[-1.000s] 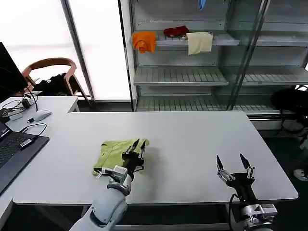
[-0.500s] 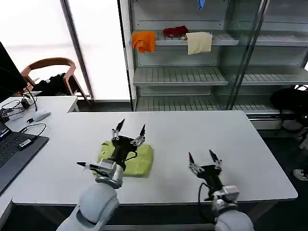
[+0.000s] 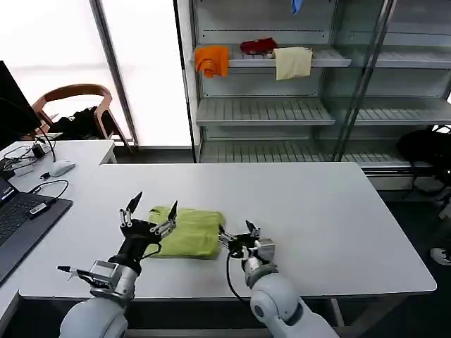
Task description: Fold and organize the clothes.
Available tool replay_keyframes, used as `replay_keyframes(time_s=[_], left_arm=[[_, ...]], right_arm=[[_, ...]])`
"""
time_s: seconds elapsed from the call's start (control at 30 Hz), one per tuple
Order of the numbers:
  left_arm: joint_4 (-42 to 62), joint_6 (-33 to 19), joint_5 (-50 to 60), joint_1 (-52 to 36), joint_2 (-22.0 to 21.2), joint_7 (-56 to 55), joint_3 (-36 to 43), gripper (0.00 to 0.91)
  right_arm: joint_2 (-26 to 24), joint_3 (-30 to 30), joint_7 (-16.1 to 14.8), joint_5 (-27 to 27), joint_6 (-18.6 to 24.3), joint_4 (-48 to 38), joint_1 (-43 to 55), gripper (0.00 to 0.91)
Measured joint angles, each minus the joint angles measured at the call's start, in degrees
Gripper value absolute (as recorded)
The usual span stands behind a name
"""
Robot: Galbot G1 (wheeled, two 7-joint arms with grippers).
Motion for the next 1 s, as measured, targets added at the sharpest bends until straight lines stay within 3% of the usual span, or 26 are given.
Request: replay_keyframes(time_s=[0.03,0.07,0.13,0.23,0.63,1.0], left_arm=[[-0.1,-0.1,0.1,0.5,-0.1,0.2,-0.5,0.907],[-0.2,-0.2,0.1,0.9,-0.1,0.5,-1.0,0.907],[-0.2,-0.5,0.1,1.7,-0.1,0.9,-1.9,0.907],[-0.3,-0.6,0.2,2.4,-0.3,1.5,-2.6,0.907],[-0.1,-0.9,-1.1,4.5,-1.3,3.1,-3.7,0.907],[-0.8,-0.1,-2.6,5.2,-1.8,3.2,-3.5,0.907]], right_arm=[[0.3,-0.5,0.4,0.4,-0.4,-0.6,0.4,0.453],[0.6,-0.9,0.7,0.6,-0.7,-1.1,0.8,0.302],[1.1,-1.7,1.3,1.1,-1.4,-2.1,1.5,0.151],[1.9,-2.6,1.9,1.6,-2.2,-3.1,2.1,0.010],[4.5,-5.4,2.2,1.2,-2.0,-5.7,4.0,0.000],[2.7,-4.6,1.9,-0.3,-0.6,-4.3,4.3,0.000]])
